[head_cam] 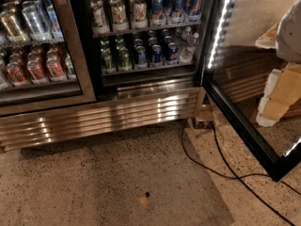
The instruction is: Close right fridge door
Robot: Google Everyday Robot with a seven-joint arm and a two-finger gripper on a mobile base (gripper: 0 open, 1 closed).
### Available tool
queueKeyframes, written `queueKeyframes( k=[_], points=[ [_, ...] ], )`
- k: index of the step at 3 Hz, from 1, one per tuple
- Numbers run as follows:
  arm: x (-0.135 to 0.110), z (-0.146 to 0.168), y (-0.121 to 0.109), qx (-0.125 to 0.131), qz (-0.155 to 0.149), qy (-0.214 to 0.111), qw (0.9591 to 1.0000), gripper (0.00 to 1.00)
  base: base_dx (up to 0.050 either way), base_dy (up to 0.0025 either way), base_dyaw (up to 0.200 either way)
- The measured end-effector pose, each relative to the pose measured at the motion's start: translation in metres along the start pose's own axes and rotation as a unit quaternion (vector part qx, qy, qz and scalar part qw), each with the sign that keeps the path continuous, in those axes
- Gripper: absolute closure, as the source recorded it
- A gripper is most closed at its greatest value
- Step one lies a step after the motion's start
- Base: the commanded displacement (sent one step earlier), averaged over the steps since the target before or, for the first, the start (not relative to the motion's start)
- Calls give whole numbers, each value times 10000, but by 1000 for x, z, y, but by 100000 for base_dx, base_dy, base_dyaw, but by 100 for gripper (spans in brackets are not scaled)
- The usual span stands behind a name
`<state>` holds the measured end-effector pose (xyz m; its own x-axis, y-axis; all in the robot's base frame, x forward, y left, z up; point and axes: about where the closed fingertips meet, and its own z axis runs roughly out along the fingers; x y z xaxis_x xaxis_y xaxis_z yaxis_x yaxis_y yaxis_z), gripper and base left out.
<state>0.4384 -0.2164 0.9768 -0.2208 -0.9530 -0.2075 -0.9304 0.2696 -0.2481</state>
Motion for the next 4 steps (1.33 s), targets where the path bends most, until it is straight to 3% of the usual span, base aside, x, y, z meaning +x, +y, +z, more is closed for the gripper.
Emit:
queueKeyframes(
  k=[1, 3, 4],
  points=[
    [0, 0, 0, 0, 0, 0, 10000, 0, 0, 0, -8605],
    [0, 0, 0, 0, 0, 0, 10000, 0, 7, -10, -19386],
    [0, 0, 0, 1, 0, 0, 10000, 0, 4951, 0, 9]
  ],
)
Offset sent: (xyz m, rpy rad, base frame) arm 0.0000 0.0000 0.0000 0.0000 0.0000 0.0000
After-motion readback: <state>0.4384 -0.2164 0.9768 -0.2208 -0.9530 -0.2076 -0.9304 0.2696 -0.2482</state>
